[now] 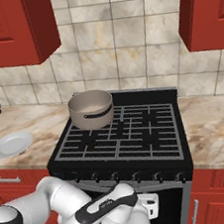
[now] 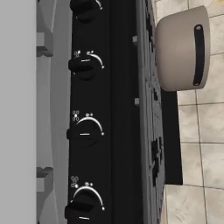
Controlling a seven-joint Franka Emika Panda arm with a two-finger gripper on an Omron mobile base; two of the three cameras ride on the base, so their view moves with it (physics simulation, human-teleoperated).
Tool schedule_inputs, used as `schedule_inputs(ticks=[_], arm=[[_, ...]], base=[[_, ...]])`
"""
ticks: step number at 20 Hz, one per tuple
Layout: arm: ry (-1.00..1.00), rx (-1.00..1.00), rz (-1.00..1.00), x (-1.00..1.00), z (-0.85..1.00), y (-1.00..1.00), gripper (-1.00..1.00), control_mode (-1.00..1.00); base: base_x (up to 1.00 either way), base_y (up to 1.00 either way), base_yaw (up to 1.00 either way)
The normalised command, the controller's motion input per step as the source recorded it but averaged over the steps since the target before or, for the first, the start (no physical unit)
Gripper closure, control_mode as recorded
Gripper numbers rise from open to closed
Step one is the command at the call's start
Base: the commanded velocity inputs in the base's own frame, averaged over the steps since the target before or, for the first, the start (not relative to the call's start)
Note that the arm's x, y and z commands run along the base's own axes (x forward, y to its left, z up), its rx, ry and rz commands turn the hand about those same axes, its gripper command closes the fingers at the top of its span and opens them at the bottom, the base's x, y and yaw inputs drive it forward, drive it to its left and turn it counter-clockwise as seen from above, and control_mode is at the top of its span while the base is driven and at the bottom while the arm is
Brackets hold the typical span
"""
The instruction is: Retrieve the frozen meat and place it in the pot on a burner. Then turn the burner on.
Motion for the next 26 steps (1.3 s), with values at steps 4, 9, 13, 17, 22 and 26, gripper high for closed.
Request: schedule_inputs(ticks=[4, 9, 13, 17, 22, 26], arm=[[-0.12, 0.00, 0.04, -0.18, 0.00, 0.15, -1.00, -1.00], [-0.06, 0.00, 0.00, -0.04, 0.00, 0.22, -1.00, -1.00], [-0.01, 0.00, 0.00, 0.00, 0.00, 0.12, -1.00, -1.00], [0.00, 0.00, 0.00, 0.00, 0.00, 0.09, -1.00, -1.00], [0.00, 0.00, 0.00, 0.00, 0.00, 0.12, -1.00, -1.00], [0.00, 0.00, 0.00, 0.00, 0.00, 0.15, -1.00, -1.00]], base=[[0.00, 0.00, 0.00], [0.00, 0.00, 0.00], [0.00, 0.00, 0.00], [0.00, 0.00, 0.00], [0.00, 0.00, 0.00], [0.00, 0.00, 0.00]])
